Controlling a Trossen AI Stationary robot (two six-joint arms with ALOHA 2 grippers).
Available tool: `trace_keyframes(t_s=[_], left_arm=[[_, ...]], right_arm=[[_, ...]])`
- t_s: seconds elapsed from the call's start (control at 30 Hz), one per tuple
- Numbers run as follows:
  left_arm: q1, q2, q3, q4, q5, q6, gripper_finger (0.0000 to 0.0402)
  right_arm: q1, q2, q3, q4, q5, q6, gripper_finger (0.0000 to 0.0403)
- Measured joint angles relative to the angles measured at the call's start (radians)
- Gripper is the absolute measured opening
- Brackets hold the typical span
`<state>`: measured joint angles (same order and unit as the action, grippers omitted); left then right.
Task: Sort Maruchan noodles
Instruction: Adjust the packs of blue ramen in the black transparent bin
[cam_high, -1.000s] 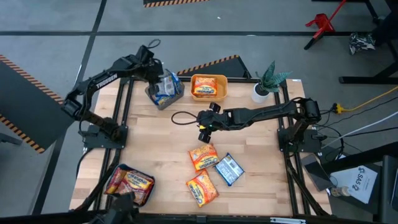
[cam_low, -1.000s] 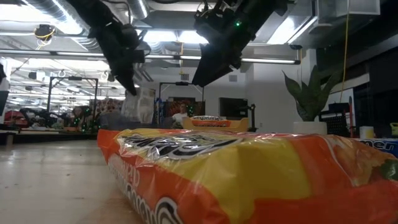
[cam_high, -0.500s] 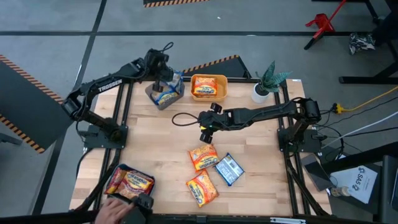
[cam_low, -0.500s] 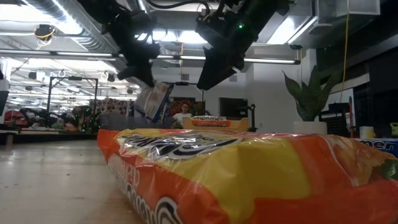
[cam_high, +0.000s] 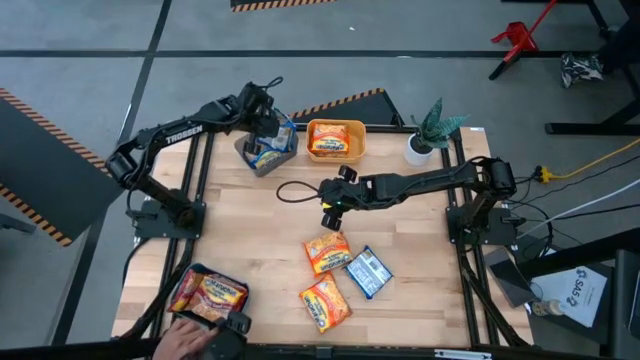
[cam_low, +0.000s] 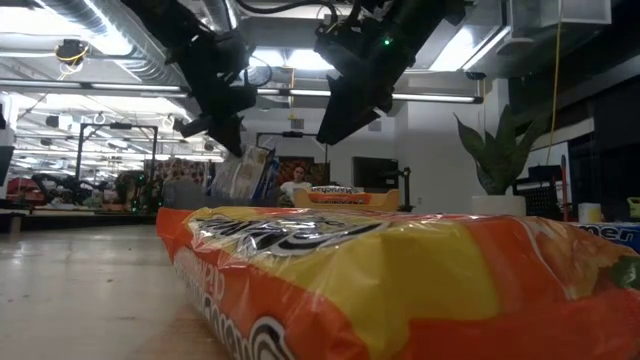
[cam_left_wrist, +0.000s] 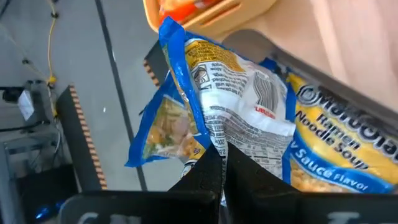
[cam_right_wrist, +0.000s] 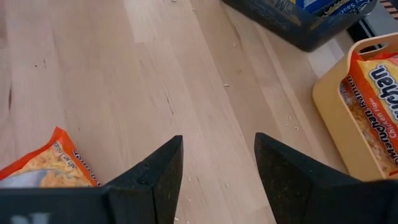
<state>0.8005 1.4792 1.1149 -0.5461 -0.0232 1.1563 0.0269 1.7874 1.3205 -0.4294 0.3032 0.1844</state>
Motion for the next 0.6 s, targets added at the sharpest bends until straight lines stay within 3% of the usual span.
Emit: trace_keyframes(t_s=[0.4,0.6], left_arm=[[-0.036,0.002,0.001,-0.17,-0.079,0.032,0.003],[-0.092,-0.038,0.001,-0.266,-0.118,0.025,0.0046]], right_arm=[[0.0,0.0,0.0,0.025,-0.109,-0.031,0.0186],[-0.003,0.007,0.0,0.1,-0.059,-0.053,0.0186]])
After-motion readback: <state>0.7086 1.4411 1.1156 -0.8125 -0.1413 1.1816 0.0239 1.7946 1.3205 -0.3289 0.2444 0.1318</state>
